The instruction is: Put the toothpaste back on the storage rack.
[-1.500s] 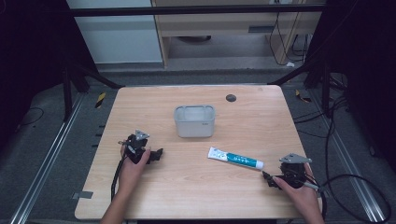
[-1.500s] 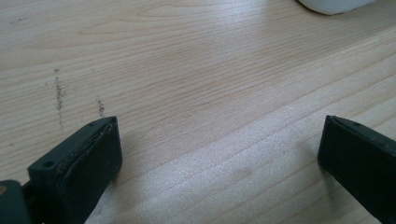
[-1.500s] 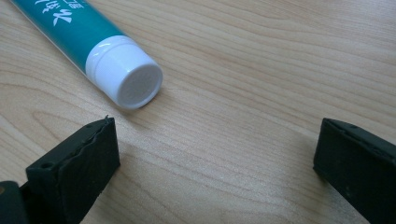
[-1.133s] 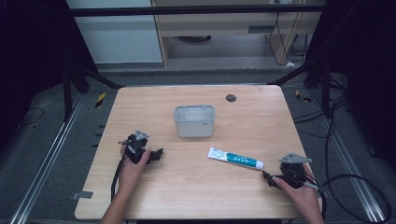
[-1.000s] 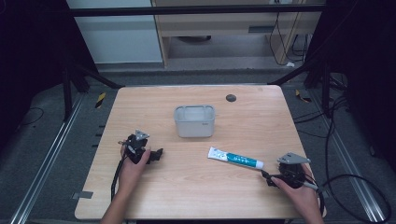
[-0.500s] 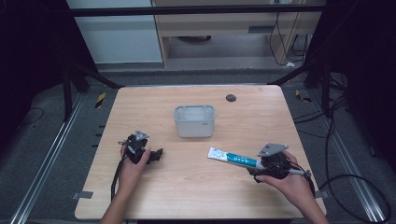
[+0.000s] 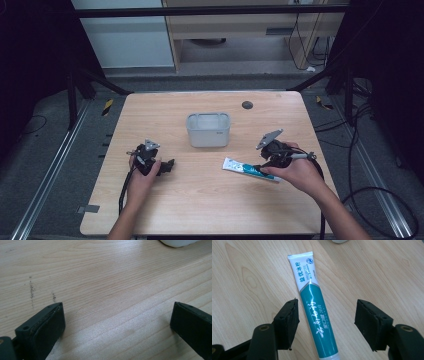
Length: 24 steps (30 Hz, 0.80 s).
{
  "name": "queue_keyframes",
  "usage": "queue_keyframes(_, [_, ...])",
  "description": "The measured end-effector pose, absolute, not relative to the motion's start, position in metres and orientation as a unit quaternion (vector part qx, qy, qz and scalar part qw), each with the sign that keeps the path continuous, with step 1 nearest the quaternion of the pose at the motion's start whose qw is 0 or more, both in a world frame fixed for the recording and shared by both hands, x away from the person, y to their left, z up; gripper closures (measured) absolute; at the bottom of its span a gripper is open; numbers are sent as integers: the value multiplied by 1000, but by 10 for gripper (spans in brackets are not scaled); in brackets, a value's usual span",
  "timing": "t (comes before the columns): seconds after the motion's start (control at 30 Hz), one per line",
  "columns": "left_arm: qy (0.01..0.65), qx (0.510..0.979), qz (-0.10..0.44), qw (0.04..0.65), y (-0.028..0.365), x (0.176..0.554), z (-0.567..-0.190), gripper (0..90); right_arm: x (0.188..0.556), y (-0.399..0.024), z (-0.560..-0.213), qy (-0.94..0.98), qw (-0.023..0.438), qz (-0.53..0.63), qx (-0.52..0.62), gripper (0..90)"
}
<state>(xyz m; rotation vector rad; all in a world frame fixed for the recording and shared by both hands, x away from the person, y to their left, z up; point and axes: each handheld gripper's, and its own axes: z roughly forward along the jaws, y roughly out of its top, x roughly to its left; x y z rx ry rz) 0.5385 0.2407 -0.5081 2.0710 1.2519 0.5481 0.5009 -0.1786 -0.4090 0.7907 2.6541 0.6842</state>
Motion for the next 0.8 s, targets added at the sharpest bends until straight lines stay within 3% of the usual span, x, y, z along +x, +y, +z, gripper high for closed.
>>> queue_keyframes(0.43, [476,790,207,326,241,539,-508,0,520,-148,-407,946,121,191,231,547])
queue_keyframes(0.8, [475,791,207,326,241,540,-508,0,528,-135,-411,957,108,172,209,600])
